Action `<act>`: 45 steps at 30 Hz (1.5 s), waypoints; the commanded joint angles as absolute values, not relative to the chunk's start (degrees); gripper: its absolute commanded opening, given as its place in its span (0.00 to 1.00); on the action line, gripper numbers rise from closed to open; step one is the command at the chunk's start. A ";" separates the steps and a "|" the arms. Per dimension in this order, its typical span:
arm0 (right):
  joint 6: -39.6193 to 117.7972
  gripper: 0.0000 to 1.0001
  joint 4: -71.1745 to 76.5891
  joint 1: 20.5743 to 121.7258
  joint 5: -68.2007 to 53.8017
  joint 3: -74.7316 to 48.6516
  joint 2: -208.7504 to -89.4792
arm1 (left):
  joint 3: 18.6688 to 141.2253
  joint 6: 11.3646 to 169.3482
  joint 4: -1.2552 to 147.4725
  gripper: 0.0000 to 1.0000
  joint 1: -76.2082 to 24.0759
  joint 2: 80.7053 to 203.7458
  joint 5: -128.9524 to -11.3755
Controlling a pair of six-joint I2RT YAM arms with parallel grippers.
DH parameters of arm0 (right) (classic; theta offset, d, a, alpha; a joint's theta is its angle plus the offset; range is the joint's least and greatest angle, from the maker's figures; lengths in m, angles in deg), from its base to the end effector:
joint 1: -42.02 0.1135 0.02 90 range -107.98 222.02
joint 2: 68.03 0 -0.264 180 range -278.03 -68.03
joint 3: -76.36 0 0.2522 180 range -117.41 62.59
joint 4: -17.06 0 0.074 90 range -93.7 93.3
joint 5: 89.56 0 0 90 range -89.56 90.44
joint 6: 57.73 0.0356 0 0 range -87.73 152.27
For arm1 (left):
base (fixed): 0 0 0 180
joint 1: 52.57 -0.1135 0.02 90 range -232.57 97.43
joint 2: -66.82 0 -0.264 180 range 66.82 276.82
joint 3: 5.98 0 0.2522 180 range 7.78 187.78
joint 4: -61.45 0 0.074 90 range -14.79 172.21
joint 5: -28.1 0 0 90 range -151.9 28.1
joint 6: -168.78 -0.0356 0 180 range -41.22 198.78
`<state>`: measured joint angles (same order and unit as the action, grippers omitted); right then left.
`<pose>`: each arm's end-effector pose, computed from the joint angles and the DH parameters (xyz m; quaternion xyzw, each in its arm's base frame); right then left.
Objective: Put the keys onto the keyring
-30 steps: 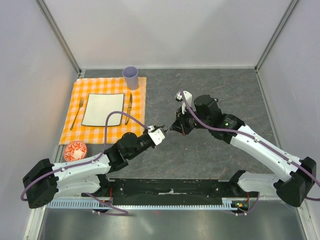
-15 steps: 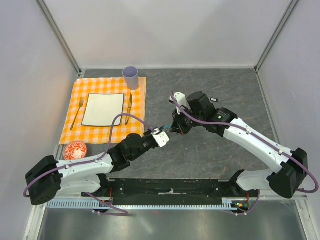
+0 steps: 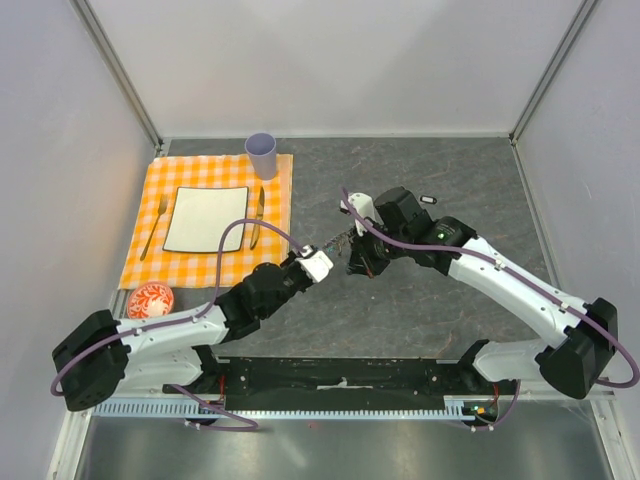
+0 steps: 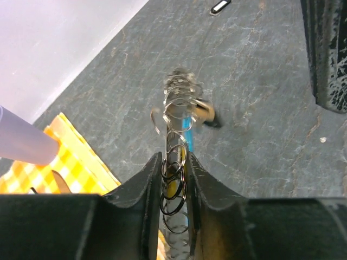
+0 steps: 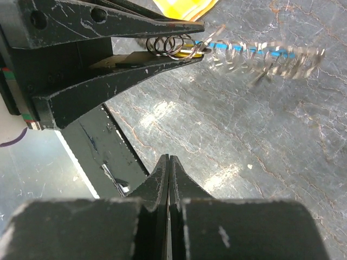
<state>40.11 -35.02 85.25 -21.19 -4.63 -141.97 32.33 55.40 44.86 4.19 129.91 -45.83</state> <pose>0.1899 0.1965 0.3224 -0.3442 0.8428 0.3184 0.2642 0.1379 -0.1925 0.2278 0.4117 0.6316 -0.0850 0.6514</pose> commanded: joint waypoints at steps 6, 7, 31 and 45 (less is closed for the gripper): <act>45.45 0.14 -17.82 84.91 -16.18 4.22 -131.78 | 29.93 68.75 36.45 0.11 4.39 125.97 -49.77; 46.33 0.18 -14.92 84.91 -15.13 8.24 -130.19 | 30.10 69.80 36.54 0.11 4.30 126.06 -49.86; 56.27 0.36 4.89 87.73 -8.97 15.31 -133.25 | 32.12 75.61 36.63 0.10 4.47 129.48 -56.19; 56.09 0.31 1.82 88.25 -7.65 13.02 -137.73 | 32.65 74.30 37.07 0.11 4.91 129.75 -54.79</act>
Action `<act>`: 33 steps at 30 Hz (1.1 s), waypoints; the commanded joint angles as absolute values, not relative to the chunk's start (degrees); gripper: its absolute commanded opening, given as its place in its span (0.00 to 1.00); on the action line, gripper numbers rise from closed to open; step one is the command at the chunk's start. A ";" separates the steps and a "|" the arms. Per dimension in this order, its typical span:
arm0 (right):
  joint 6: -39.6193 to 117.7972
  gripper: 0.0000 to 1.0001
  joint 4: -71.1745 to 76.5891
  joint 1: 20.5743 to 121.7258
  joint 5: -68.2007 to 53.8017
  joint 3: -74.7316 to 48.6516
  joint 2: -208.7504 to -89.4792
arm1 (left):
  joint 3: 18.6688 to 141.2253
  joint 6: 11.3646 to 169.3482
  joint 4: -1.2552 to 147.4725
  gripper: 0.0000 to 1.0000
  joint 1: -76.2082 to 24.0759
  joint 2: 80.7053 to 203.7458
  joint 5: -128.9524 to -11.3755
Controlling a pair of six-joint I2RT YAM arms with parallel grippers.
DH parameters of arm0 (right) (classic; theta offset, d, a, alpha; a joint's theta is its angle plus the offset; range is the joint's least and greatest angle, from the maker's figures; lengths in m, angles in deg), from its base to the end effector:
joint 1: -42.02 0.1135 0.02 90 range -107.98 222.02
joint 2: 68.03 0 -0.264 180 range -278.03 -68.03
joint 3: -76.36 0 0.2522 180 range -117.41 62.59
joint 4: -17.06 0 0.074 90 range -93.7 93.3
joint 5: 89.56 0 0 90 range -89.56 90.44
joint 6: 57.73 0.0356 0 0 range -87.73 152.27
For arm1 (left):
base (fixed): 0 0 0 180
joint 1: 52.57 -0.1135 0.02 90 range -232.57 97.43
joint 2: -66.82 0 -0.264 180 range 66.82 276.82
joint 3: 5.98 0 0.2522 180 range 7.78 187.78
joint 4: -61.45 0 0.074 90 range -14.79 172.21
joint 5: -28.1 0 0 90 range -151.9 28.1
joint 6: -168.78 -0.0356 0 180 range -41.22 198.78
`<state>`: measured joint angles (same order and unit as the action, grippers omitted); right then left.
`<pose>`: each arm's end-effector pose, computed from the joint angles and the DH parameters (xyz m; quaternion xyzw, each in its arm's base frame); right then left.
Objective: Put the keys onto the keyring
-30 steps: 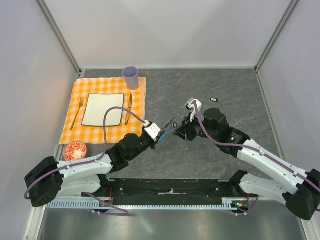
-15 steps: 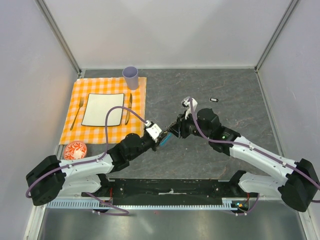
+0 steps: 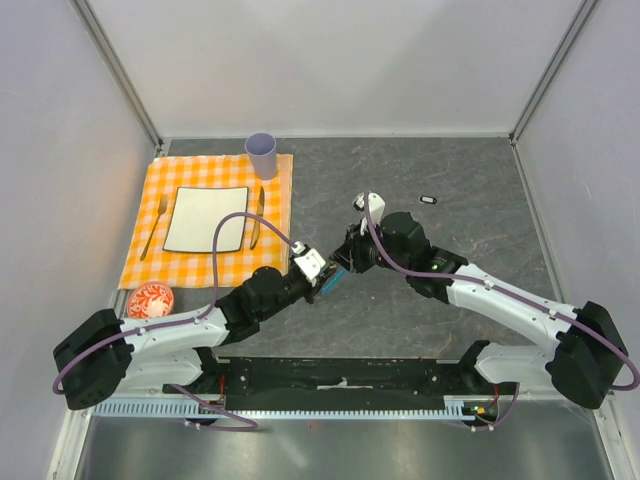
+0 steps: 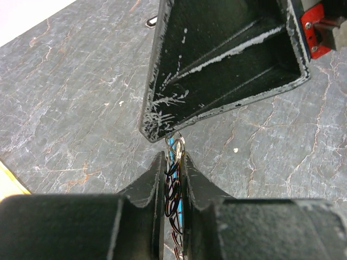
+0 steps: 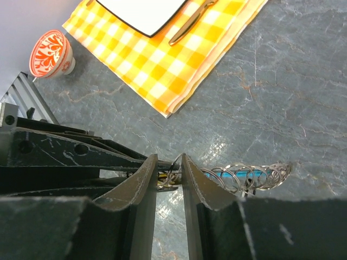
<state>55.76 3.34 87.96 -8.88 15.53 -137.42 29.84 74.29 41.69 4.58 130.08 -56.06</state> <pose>0.1888 0.2034 0.2817 -0.2055 0.8030 0.3717 0.4181 0.1297 -0.1942 0.2184 0.3564 0.6629 -0.2572 0.6061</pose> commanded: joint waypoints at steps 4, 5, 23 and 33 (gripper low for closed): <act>55.83 0.30 -0.91 88.25 -6.42 12.94 -137.55 | 32.83 74.29 37.07 0.11 4.91 129.92 -54.08; 55.66 0.28 -1.18 88.25 -6.33 13.02 -137.47 | 33.00 74.29 37.07 0.11 4.91 130.19 -54.08; 36.33 0.00 -10.49 86.32 -10.89 9.24 -128.07 | 28.70 67.36 41.72 0.58 4.48 114.48 -59.34; 24.02 0.00 -15.23 85.09 -26.53 6.35 -125.16 | 34.58 60.59 50.25 0.61 3.51 116.20 -77.17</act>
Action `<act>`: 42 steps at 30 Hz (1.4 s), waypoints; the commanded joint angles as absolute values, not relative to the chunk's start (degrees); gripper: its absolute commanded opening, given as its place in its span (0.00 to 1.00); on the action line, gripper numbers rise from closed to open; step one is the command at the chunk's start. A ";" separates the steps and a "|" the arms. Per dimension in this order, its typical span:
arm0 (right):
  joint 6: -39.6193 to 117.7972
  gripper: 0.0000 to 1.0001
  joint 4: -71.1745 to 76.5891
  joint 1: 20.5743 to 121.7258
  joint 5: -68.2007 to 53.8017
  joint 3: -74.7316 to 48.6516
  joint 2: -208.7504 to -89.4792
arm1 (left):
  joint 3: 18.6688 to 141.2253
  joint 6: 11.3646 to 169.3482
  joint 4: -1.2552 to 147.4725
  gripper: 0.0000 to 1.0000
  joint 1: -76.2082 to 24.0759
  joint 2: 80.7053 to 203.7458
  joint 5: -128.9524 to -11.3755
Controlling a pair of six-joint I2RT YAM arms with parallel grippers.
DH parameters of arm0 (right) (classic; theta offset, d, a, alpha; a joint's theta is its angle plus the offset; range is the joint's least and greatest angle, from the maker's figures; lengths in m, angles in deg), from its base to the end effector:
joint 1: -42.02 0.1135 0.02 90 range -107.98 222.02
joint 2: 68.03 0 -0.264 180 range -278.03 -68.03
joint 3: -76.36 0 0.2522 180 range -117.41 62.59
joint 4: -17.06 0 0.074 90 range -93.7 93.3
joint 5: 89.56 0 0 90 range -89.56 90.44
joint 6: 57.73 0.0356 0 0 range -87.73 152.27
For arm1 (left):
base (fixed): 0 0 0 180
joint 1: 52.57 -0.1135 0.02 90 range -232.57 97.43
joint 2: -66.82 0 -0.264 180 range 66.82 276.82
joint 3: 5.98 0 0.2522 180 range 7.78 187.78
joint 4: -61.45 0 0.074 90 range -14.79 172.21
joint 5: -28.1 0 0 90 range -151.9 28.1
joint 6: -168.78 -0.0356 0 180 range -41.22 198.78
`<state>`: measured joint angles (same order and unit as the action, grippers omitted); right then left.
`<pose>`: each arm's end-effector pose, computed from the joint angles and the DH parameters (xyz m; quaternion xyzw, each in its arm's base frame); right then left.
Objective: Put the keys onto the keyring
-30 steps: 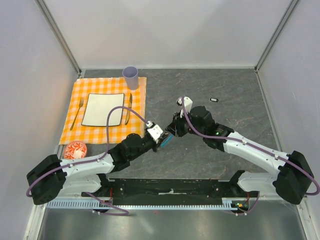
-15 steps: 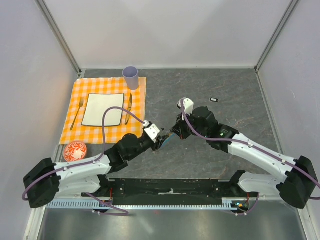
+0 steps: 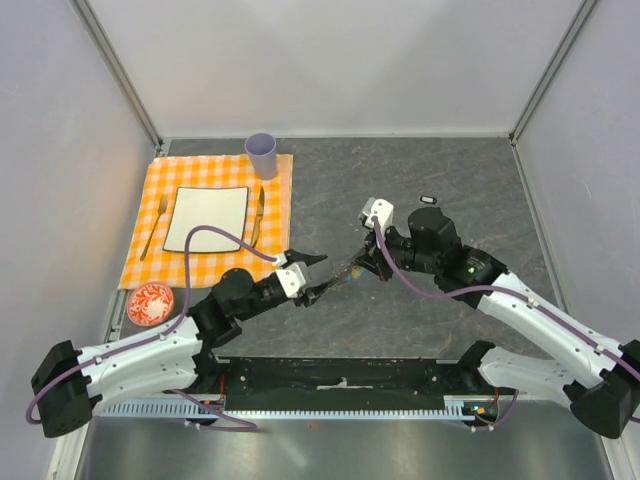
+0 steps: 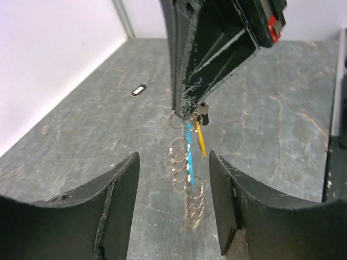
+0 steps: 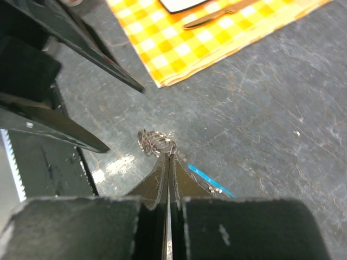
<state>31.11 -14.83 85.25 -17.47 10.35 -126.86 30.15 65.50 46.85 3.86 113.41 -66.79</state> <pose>0.1612 0.1666 0.3258 -0.3920 0.7384 0.3136 0.4503 0.1057 -0.1648 0.2674 0.4145 0.5406 -0.2960 0.6696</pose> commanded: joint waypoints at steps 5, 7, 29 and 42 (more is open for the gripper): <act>19.10 0.00 -19.37 85.18 -33.12 5.12 -125.78 | 38.19 57.86 53.50 0.61 3.42 118.50 -81.67; 18.04 0.00 -21.13 85.09 -34.10 4.68 -125.87 | 38.54 56.98 53.94 0.61 3.42 118.15 -82.99; 12.94 0.00 -24.82 85.18 -37.09 3.71 -126.92 | 44.69 55.40 62.03 0.02 3.24 124.04 -88.45; 20.93 0.37 -14.74 85.18 -24.27 11.17 -117.61 | 40.48 66.01 52.20 0.02 3.24 121.31 -76.41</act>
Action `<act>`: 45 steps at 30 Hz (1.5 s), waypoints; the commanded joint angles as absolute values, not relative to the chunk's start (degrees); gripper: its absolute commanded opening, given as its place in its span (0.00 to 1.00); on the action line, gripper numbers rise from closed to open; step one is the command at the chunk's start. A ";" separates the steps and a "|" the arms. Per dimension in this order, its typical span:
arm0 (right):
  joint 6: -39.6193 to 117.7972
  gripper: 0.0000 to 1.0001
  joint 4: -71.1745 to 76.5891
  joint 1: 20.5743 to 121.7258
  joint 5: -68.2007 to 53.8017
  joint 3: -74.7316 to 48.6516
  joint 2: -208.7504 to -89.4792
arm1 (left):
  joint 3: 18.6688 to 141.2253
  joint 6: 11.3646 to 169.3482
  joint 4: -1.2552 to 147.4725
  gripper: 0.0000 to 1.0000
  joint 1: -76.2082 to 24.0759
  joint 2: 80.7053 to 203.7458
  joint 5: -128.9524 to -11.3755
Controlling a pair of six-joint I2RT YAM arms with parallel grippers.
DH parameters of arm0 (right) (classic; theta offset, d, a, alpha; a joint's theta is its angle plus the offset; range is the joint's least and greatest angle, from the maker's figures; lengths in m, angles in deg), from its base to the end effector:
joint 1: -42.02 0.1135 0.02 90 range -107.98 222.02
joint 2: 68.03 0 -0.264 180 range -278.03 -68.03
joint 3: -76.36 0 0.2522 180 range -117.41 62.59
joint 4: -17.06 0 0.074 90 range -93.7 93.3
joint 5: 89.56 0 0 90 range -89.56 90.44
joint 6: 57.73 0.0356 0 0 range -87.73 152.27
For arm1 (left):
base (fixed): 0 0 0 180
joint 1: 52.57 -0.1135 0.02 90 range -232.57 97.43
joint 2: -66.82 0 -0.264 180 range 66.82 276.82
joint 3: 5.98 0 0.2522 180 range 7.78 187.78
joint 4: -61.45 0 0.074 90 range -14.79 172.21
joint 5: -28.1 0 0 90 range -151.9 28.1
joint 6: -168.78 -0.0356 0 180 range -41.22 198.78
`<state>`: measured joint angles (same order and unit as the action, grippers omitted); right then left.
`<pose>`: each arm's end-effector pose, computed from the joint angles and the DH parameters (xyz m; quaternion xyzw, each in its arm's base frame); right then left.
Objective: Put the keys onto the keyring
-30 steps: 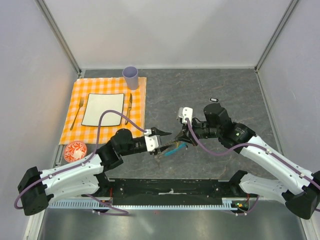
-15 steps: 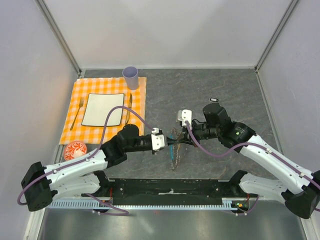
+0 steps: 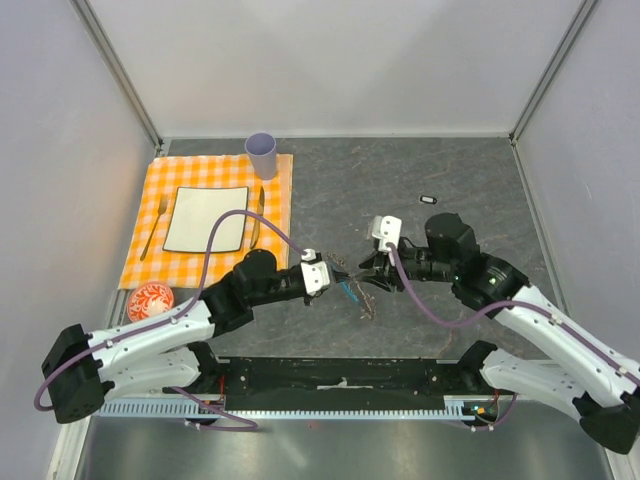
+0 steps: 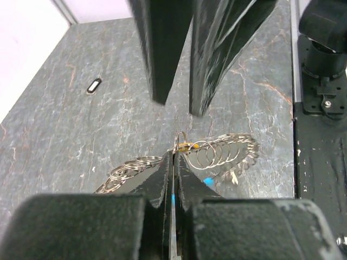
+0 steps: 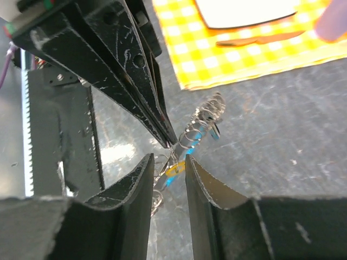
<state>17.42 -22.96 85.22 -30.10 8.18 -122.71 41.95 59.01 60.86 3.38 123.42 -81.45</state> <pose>0.1380 0.1544 0.3410 -0.5192 0.6502 0.3414 0.4372 0.1192 -0.1976 0.2808 0.5446 0.5193 -0.3225 0.5743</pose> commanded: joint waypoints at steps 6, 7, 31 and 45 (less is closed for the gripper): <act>22.52 0.36 -10.85 85.09 -22.49 16.62 -114.35 | 37.05 70.86 44.19 0.02 3.24 119.82 -74.21; 22.52 0.36 -10.76 85.18 -22.85 16.89 -114.96 | 36.87 71.04 43.84 0.02 3.24 119.64 -74.12; 21.02 0.34 -4.96 85.18 -30.58 17.16 -118.22 | 37.40 70.34 45.24 0.02 3.24 117.62 -76.32; 20.23 0.25 -4.69 85.09 -30.57 16.45 -118.75 | 37.48 69.99 45.86 0.02 3.24 117.62 -77.90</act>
